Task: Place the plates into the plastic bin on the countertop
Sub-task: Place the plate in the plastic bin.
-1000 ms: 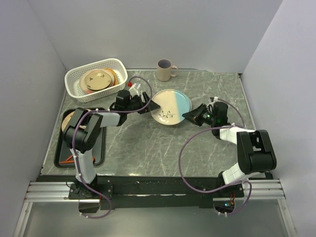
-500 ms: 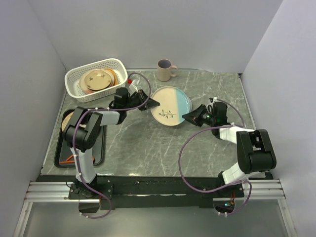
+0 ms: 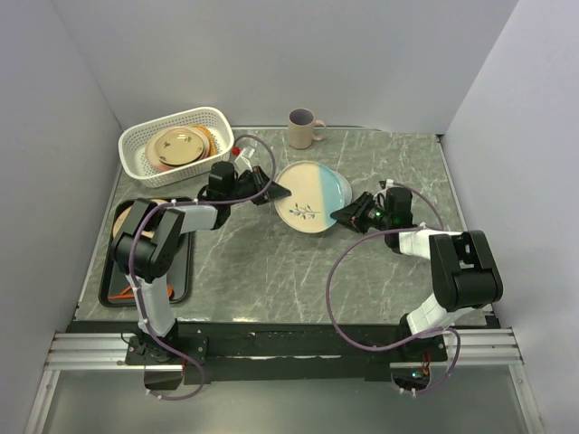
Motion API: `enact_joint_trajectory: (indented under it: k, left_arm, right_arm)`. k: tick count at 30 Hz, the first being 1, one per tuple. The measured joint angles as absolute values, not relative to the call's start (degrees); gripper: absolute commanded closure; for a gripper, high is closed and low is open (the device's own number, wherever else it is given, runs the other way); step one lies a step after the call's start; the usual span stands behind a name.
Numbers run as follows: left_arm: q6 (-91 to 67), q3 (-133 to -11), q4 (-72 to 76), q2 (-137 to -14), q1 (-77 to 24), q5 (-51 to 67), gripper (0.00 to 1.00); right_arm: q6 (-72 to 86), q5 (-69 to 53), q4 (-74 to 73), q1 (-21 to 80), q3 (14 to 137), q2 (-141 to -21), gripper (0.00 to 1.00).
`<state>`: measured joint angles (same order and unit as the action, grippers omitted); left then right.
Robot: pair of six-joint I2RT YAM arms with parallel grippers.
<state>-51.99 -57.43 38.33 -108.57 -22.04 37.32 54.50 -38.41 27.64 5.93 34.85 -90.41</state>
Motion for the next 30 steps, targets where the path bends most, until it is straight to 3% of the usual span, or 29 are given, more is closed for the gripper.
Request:
enact_joint_trajectory:
  k: [7,12,30]
  left_arm:
    - [-50.0,-57.5,37.4,-108.6,-22.9,36.7,0.99]
    - [-50.0,-57.5,37.0,-108.6,-23.2,36.6,0.99]
    - [-49.9,-48.5,36.5,-102.9,-14.6,36.1,0.99]
  right_arm:
    - [52.7,-38.9,27.3,6.9,34.9,-89.7,0.19]
    - [50.9,-38.8,25.0,7.1,34.9,-87.1,0.05]
    - [50.7,-40.2,28.9,7.3,39.8,-86.7,0.03]
